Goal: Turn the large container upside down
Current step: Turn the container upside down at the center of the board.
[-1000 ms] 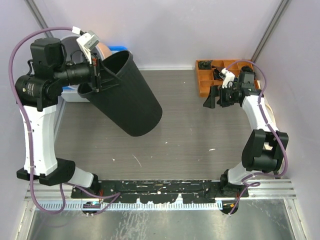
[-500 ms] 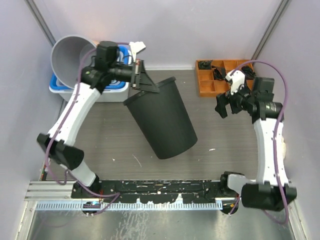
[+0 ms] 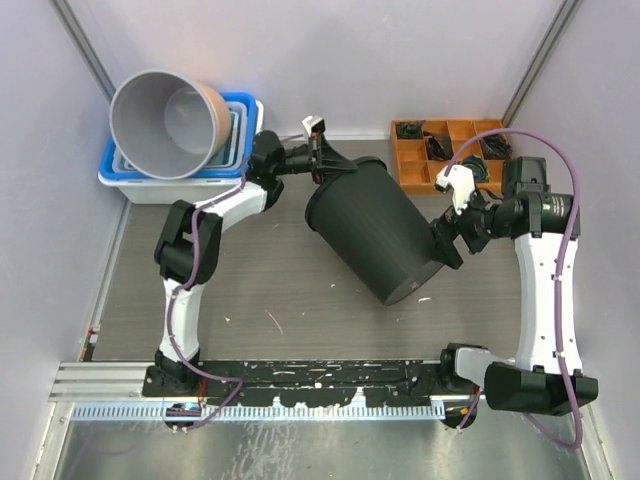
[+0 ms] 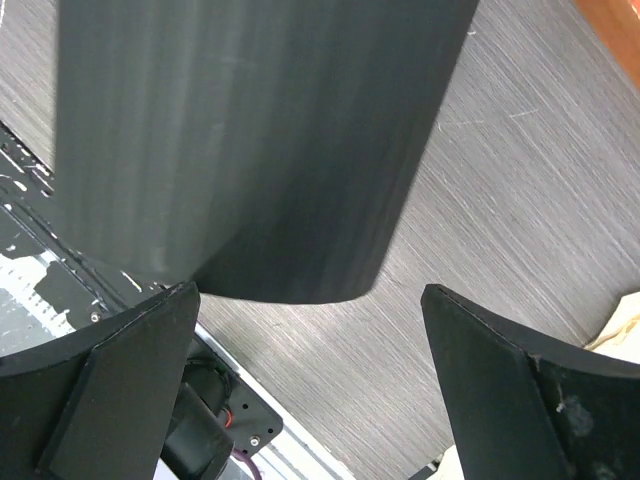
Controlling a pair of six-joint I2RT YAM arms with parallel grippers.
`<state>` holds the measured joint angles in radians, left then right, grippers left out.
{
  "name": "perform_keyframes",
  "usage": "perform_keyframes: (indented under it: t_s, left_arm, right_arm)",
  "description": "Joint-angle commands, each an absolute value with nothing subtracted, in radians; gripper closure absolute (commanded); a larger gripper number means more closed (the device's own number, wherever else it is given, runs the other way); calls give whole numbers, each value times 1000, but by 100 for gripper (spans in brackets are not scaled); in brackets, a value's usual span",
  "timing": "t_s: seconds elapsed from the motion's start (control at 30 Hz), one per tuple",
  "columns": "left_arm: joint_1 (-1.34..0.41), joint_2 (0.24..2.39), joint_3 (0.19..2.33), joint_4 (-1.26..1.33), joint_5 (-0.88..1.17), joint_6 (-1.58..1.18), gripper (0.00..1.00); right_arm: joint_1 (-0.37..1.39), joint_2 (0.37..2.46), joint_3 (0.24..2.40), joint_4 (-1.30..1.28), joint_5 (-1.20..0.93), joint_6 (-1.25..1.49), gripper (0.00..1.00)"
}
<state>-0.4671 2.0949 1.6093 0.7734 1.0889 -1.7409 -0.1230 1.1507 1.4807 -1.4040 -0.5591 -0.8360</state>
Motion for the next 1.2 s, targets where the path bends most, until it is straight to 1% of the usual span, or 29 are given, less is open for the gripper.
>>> perform_keyframes:
  t_s: [0.0,0.17,0.4,0.47,0.63,0.73,1.0,1.17]
  left_arm:
    - [-415,2143,1606,1180,923,-2088,100]
    - [-374,2267,1624,1206,867,-2151,100]
    - [-358,2439,1617,1319,808,-2213,100]
    - [-349,2470,1602,1338,789,-2223,100]
    - [-303,2531,1610,1362,780,-2233,100]
    - [-266,2543,1601,1370,817,-2208,100]
    - [-237,2576,1474,1355,889,-2086,100]
    - [-259,2586,1441,1273,913,-1991,100]
  right_arm:
    - [-81,1181,1610,-1459,-560,-798,0]
    - [-3,1249,1686,-1459,-536,-734,0]
    - [4,1336,1787,-1459,-497,-753,0]
    - [12,1360,1805,-1459,-491,-751,0]
    - [44,1414,1773,-1458,-390,-770,0]
    - [43,1440,1805,-1455,-411,-781,0]
    - [43,1499,1873,-1233,-460,-718,0]
    - [52,1547,1891,-1069,-539,-642,0]
